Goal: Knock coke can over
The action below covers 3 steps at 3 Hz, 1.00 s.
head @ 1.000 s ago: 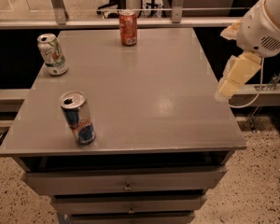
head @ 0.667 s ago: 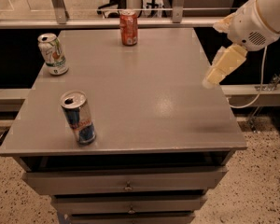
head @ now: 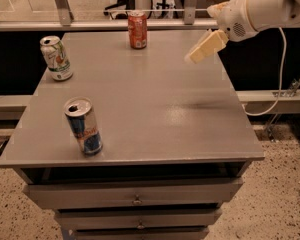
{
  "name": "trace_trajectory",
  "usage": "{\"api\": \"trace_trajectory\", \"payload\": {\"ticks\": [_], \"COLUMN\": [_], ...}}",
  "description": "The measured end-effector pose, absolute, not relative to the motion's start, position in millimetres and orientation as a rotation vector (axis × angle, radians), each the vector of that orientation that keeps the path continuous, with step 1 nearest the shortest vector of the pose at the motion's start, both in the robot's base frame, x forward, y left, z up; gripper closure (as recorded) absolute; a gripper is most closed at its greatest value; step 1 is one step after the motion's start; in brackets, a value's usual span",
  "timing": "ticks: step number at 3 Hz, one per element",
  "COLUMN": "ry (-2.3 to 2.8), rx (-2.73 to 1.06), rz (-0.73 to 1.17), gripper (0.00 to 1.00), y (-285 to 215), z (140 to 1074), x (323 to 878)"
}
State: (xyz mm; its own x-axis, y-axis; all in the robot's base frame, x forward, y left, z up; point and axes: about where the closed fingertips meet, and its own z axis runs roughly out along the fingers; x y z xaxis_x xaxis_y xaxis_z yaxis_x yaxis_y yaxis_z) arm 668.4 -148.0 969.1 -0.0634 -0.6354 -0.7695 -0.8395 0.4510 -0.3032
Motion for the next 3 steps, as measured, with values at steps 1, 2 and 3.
{"api": "trace_trajectory", "payload": {"ticks": [1, 2, 3], "ry": [1.778, 1.759, 1.697], "rx": [-1.263, -1.240, -1.177], "rz": [0.277, 0.283, 0.301], "gripper": [0.00, 0.00, 0.00], "y": [-148, -140, -118], "z": [969, 968, 967], "x": [668, 675, 705]}}
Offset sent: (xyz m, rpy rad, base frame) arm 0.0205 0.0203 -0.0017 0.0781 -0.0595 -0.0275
